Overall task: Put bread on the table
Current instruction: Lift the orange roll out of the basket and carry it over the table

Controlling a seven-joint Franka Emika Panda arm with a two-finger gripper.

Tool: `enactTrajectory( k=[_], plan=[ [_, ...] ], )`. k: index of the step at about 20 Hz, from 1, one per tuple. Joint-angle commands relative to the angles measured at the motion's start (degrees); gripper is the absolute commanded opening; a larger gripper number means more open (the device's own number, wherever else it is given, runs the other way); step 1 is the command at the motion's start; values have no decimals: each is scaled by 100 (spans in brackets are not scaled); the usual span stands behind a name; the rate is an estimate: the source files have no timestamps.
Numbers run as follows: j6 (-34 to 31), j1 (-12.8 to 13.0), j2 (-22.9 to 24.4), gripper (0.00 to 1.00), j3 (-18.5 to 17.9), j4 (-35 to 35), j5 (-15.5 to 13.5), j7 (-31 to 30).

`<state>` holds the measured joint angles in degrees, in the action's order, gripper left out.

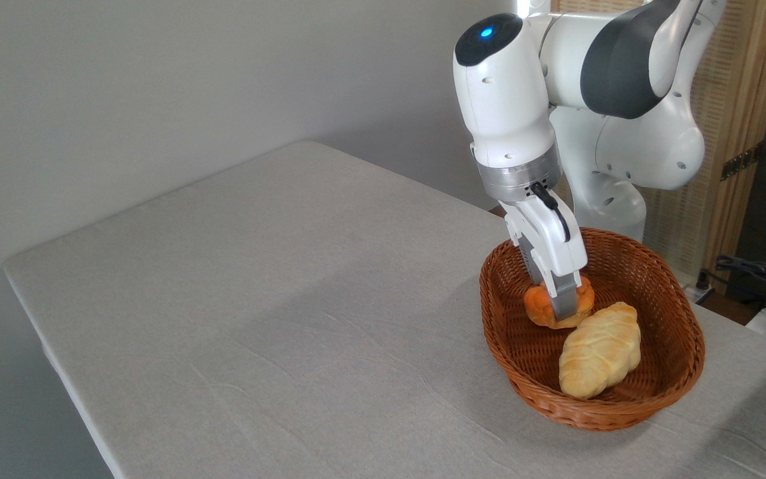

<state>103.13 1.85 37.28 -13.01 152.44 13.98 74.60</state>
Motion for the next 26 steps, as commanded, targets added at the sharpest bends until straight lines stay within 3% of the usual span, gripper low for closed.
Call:
enactTrajectory(
  k=[1,4,9,13,16,20,23,26],
  plan=[
    [-353,-18,-80,39,-88,-415,-9,151],
    [-854,8,-457,40,0,-1074,-193,151],
    [-1269,44,-1450,42,544,-2734,-1150,-32],
    [-1146,44,-2460,47,1062,-4052,-1608,-910],
    [-1137,44,-3269,52,1388,-5011,-1653,-1516],
    [-971,44,-4192,54,2117,-5742,-1768,-3123],
    [-172,44,-4466,55,2522,-5743,-1706,-3960],
    [137,44,-4537,60,2531,-5743,-1706,-4015]
  ],
)
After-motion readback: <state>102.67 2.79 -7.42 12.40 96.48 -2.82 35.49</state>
